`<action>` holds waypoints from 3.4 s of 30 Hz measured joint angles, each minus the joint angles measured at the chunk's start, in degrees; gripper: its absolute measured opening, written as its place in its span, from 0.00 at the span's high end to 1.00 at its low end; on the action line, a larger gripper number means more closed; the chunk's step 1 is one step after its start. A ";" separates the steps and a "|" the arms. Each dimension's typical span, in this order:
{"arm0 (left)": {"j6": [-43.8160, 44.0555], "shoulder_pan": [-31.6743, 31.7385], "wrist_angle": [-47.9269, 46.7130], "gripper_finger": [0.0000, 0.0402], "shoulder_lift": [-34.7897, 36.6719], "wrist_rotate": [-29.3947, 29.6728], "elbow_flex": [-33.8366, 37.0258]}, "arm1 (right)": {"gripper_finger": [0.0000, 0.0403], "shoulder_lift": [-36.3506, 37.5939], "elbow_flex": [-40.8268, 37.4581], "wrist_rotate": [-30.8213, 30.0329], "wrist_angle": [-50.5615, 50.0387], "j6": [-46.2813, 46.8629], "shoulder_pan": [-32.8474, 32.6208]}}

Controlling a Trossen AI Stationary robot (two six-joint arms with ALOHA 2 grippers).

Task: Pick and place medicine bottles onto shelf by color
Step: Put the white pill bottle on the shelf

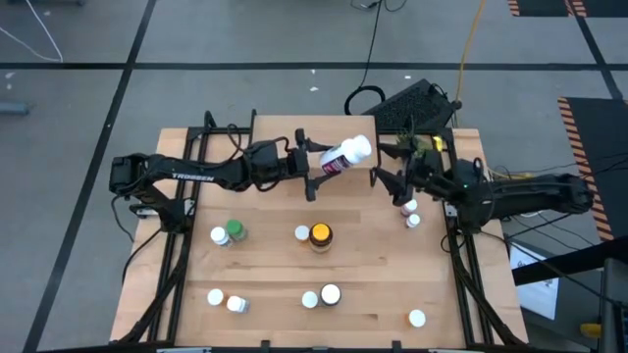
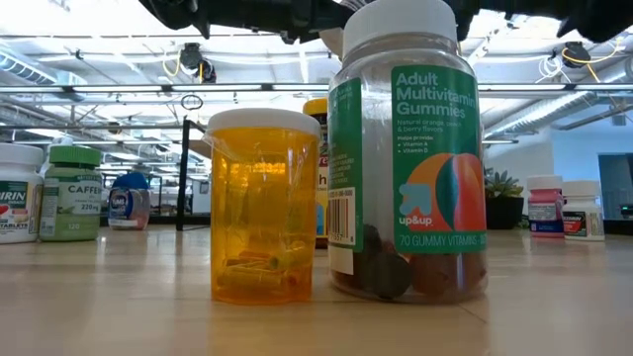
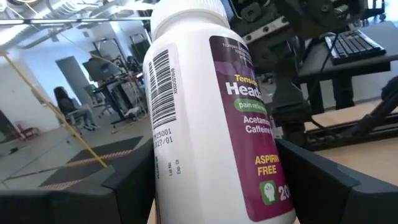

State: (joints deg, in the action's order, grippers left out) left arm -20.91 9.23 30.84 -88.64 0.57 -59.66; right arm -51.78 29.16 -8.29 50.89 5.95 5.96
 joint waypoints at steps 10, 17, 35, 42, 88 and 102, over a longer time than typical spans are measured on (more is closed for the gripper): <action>-1.47 0.09 6.71 0.26 -3.91 -2.28 0.04 | 0.16 -9.03 1.45 8.22 11.60 4.27 4.92; -1.47 0.12 7.65 0.26 -5.34 -1.96 0.04 | 0.26 -10.81 1.47 10.02 10.60 7.14 7.32; 2.16 0.12 4.37 0.19 -5.25 -0.11 0.02 | 0.43 -10.34 2.28 15.89 5.51 8.58 11.85; 9.49 0.57 -2.63 0.02 -5.18 11.73 0.00 | 0.44 -10.18 9.46 17.30 -14.05 2.24 17.29; 7.85 2.70 -23.73 0.04 1.51 14.40 -0.02 | 0.38 -34.09 39.05 56.16 -53.47 -22.30 51.89; 7.06 2.70 -23.27 0.04 1.51 14.37 -0.02 | 0.31 -33.97 37.91 53.35 -52.17 -24.68 52.11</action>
State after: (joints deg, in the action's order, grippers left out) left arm -13.84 11.92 7.57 -87.13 14.94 -59.68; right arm -85.76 67.07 45.06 -1.28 -18.73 58.06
